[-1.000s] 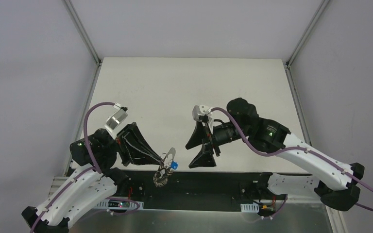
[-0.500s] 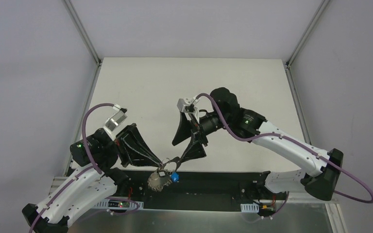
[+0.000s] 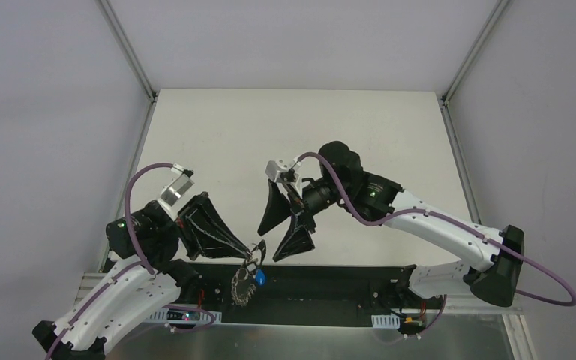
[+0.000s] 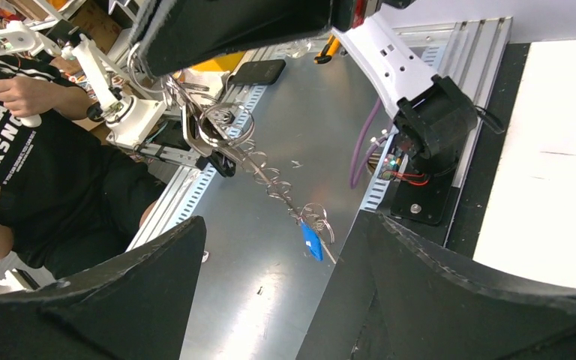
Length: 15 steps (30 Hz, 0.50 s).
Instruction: Put the keys on the keyring
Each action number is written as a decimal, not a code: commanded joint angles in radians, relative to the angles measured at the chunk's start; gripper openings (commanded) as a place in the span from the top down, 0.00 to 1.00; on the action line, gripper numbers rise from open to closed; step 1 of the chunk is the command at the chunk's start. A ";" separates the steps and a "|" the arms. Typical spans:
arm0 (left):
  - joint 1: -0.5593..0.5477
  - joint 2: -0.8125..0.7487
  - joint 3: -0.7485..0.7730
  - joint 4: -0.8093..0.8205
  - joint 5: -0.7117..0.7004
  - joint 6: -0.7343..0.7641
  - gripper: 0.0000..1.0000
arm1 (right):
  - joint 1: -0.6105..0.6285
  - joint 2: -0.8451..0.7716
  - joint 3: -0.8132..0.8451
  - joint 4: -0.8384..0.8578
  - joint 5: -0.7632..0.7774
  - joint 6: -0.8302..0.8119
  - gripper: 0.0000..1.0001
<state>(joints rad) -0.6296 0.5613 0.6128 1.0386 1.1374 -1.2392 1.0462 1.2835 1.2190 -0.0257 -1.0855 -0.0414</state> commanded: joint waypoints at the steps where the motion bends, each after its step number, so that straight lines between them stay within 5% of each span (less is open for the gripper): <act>1: -0.012 -0.023 0.014 -0.008 -0.060 0.064 1.00 | 0.024 -0.016 -0.013 0.055 -0.021 -0.008 0.18; 10: -0.011 -0.031 0.016 -0.037 -0.073 0.083 1.00 | 0.070 0.002 -0.011 0.099 -0.038 0.011 0.23; 15: -0.012 -0.037 0.016 -0.048 -0.074 0.094 1.00 | 0.087 -0.001 -0.007 0.100 -0.055 0.019 0.33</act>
<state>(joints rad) -0.6296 0.5426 0.6125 0.9627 1.0969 -1.1732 1.1183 1.2884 1.1992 0.0162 -1.0889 -0.0311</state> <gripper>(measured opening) 0.006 0.704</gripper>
